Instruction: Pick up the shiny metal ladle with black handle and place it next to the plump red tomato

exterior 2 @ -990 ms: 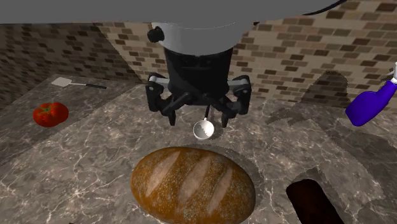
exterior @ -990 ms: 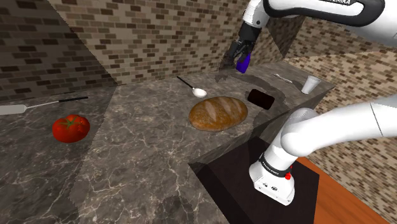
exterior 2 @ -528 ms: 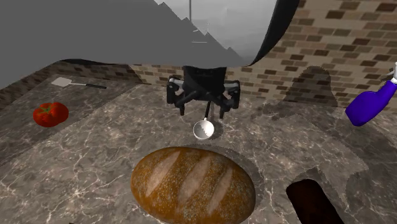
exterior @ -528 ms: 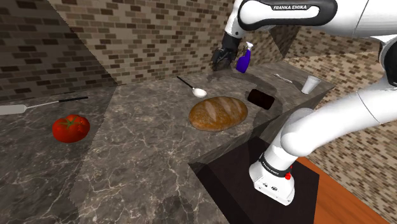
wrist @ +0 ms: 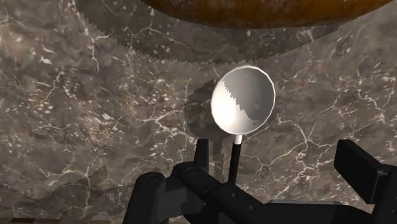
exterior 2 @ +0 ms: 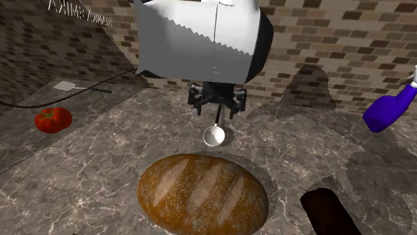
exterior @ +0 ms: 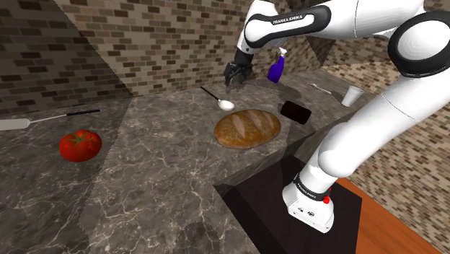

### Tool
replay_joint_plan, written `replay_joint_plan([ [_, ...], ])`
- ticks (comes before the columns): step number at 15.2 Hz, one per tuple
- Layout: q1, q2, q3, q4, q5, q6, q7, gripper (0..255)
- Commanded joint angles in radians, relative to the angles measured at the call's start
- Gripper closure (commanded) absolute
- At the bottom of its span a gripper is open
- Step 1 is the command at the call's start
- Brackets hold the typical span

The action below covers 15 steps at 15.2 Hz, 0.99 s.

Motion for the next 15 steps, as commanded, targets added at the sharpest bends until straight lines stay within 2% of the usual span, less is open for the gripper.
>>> replay_joint_plan([
  [1,0.0,0.075,-0.009,0.028,0.02,0.048,-0.009,0],
  [11,-0.022,0.456,-0.023,0.272,0.147,0.179,-0.065,0],
  [15,-0.023,0.49,-0.017,0.262,0.158,0.222,-0.072,0],
])
